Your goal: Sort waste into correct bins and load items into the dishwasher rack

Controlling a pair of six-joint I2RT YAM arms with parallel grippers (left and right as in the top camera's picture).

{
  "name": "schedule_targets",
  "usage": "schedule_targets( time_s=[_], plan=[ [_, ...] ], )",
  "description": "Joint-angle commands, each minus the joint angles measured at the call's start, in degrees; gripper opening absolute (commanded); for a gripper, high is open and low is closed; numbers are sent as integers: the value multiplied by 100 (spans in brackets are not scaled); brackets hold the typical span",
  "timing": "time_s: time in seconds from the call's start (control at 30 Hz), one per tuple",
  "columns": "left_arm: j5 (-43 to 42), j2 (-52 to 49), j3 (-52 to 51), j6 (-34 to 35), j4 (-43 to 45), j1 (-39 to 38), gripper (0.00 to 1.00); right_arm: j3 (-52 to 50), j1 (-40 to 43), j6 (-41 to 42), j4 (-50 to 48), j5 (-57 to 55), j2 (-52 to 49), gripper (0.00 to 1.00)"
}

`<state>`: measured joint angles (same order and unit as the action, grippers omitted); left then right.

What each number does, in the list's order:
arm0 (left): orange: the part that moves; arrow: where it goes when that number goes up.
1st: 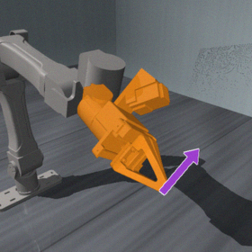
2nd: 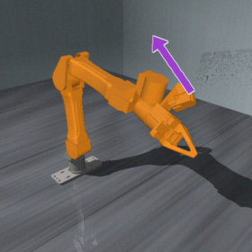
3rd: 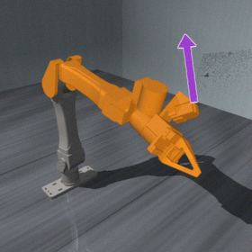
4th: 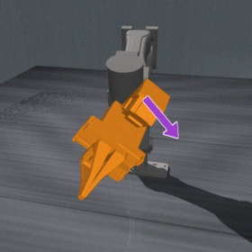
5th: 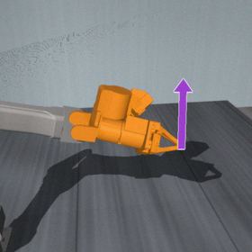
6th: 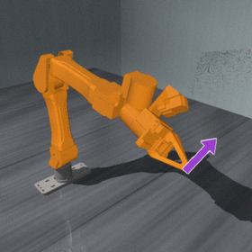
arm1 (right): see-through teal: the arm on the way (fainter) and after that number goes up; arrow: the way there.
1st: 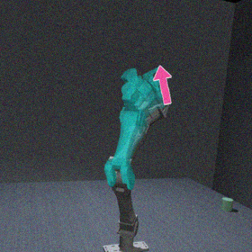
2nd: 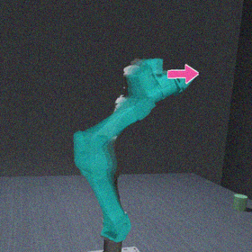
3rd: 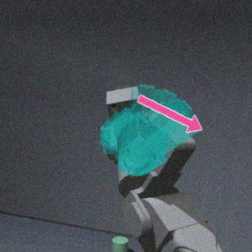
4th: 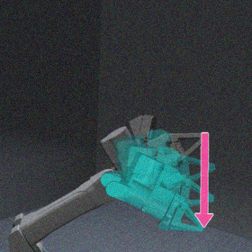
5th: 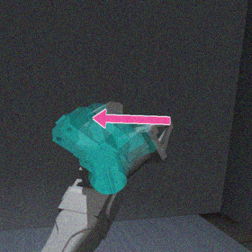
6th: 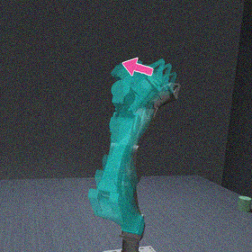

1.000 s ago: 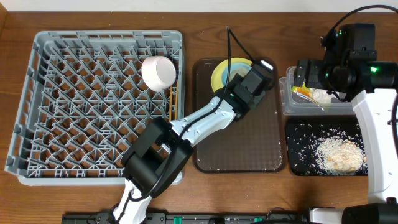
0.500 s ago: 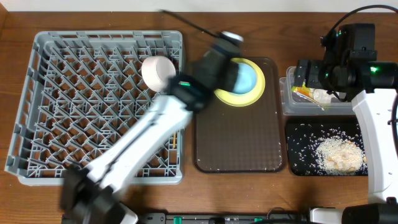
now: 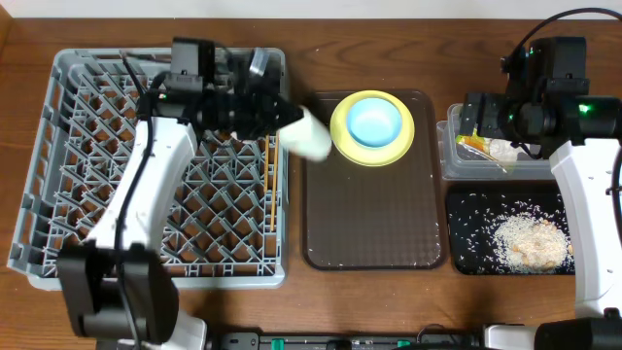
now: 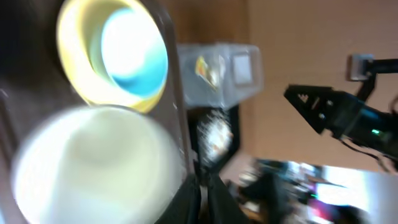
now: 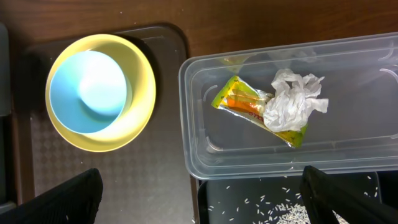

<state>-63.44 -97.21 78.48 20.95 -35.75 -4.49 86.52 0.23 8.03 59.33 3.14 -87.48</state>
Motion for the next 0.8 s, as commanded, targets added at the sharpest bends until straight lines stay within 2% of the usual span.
schedule_targets(
  time_s=[0.0,0.27,0.37,0.43,0.57,0.67,0.73,0.77],
  plan=[
    [-1054,-219,-356,-177,-17,284,10,26,-42,-61,9,-9,-13,99],
    [-1134,-260,-848,-341,83,1012,11,24,-42,-61,9,-9,-13,99],
    [-765,-46,-802,-308,83,1040,14,26,-42,-59,9,-9,-13,99],
    [-240,240,-739,-284,83,931,22,24,-42,-61,9,-9,-13,99],
    [1187,997,-645,-2,94,487,53,24,-42,-61,11,-11,-13,99],
    [2734,1617,-645,20,79,-247,73,24,-42,-59,9,-9,-13,99],
    [3753,1834,-645,13,26,-828,74,24,-42,-61,9,-9,-13,99],
    [4332,1880,-647,13,-9,-1167,70,24,-42,-61,9,-9,-13,99]
  ],
)
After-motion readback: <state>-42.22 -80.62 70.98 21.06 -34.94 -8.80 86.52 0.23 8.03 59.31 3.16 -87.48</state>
